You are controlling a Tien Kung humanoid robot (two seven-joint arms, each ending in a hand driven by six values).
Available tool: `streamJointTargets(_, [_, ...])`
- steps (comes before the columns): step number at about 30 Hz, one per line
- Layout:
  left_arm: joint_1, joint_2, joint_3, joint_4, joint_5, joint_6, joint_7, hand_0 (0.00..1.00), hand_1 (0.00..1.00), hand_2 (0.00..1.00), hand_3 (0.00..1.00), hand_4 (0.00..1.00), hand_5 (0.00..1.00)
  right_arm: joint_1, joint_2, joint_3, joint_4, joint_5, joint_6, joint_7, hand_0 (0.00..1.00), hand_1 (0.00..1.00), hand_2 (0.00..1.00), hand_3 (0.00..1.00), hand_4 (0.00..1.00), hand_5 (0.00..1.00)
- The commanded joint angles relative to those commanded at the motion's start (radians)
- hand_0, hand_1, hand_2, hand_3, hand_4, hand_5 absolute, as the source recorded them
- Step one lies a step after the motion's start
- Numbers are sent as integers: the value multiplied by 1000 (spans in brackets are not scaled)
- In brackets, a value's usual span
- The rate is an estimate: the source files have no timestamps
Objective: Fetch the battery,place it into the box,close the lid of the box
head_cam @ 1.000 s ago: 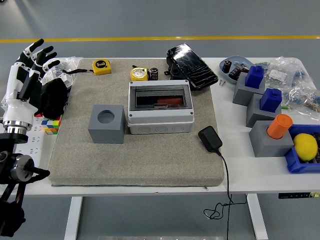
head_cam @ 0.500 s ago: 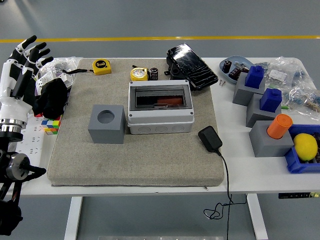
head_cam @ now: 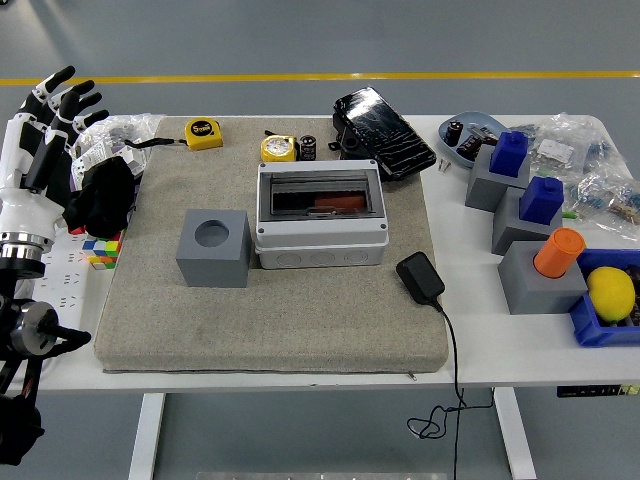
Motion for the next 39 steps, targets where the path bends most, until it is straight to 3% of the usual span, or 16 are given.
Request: streamJointTargets(39, [29, -7, 21, -26, 6, -7, 19, 603, 707, 712, 762, 998, 525, -22, 2, 34, 0, -8, -8, 3, 650, 648, 674, 590, 998, 576])
